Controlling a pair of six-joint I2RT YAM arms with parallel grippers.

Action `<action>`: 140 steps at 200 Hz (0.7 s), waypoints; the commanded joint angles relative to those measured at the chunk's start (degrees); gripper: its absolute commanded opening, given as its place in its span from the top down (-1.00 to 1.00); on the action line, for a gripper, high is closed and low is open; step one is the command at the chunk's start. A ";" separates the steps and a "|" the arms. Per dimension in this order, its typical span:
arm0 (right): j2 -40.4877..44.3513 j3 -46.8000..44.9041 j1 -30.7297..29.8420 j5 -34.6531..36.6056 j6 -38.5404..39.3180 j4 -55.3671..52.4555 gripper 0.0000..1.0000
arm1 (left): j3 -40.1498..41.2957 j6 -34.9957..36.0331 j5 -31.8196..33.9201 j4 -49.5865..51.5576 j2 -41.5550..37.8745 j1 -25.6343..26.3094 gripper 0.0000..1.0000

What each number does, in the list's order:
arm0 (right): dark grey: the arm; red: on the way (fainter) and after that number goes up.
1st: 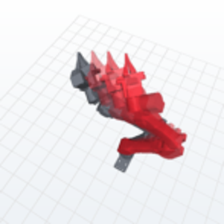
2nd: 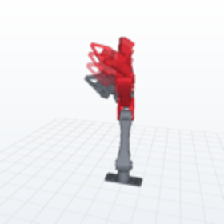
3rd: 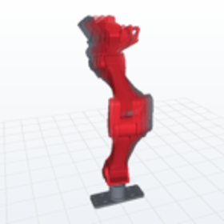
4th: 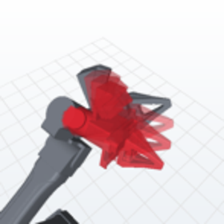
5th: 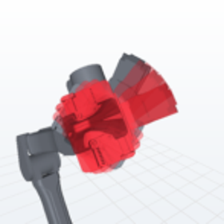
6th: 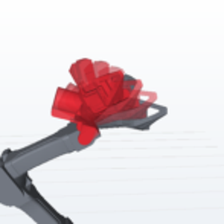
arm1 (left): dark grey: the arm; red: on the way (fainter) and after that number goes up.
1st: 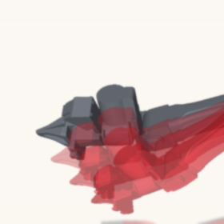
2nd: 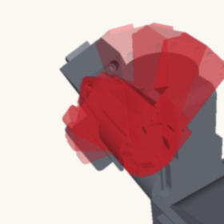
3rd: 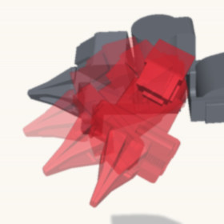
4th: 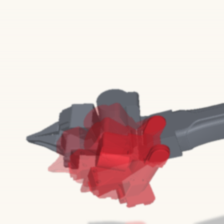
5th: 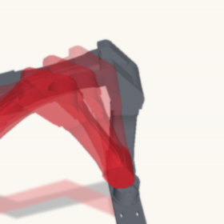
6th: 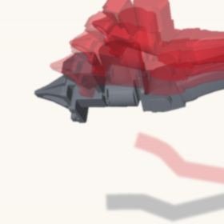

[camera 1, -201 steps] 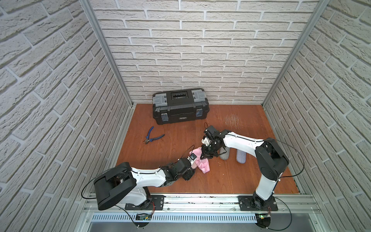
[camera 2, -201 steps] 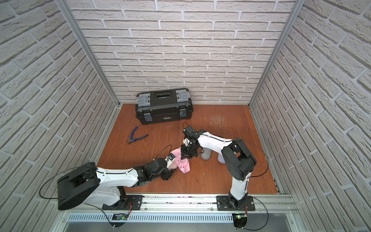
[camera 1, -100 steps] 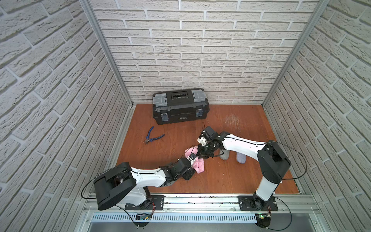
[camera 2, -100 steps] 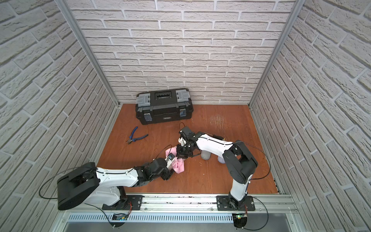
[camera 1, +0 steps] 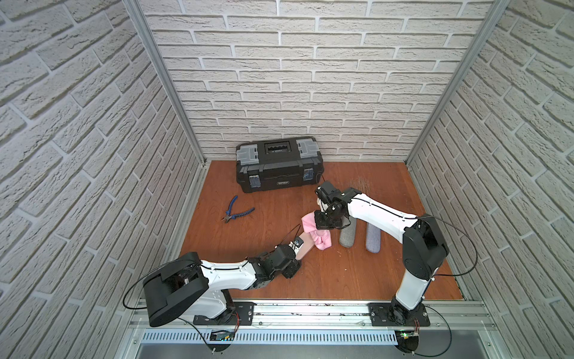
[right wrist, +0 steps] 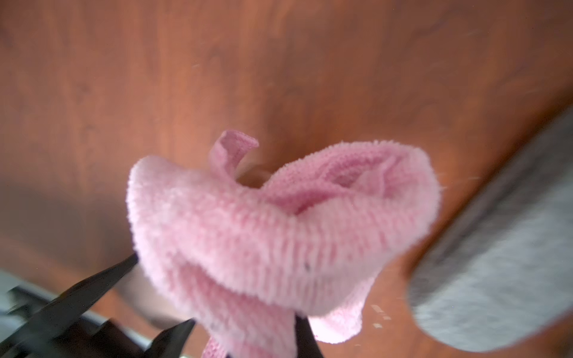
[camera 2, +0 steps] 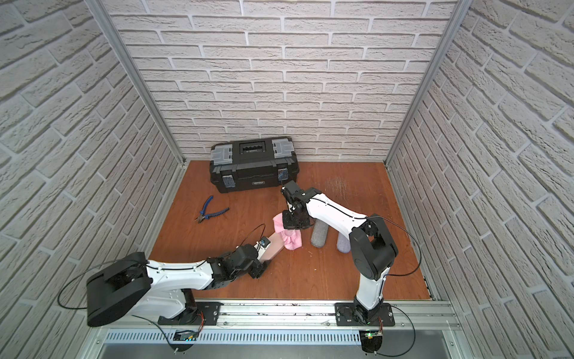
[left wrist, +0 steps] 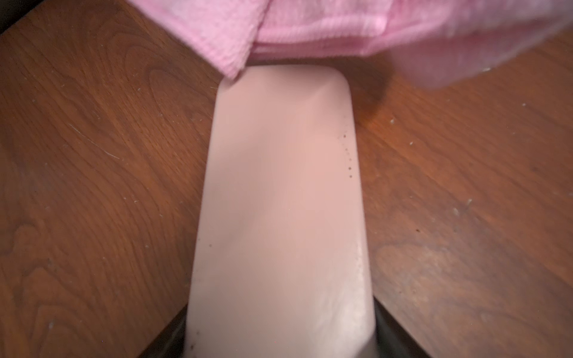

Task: Wipe the eyeglass case
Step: Wipe the dirt from the eyeglass case.

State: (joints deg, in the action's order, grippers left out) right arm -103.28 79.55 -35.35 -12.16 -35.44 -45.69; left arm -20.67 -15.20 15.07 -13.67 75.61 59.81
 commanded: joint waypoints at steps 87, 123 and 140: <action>2.36 -2.24 4.07 16.95 9.48 -7.15 0.95 | -0.87 -2.19 -0.35 -2.99 -0.71 -0.46 -0.03; 5.19 -7.06 0.16 -8.37 0.56 3.90 0.95 | -1.13 -3.24 -5.63 -4.03 0.24 -1.84 -0.02; 4.48 -10.93 -2.44 -15.89 -7.06 13.92 0.95 | -0.88 -3.82 -9.23 -4.12 0.12 -3.34 -0.02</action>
State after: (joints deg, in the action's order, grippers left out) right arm -98.85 73.52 -33.76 -14.11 -33.50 -43.64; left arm -20.69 -17.45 11.31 -13.74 75.72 58.30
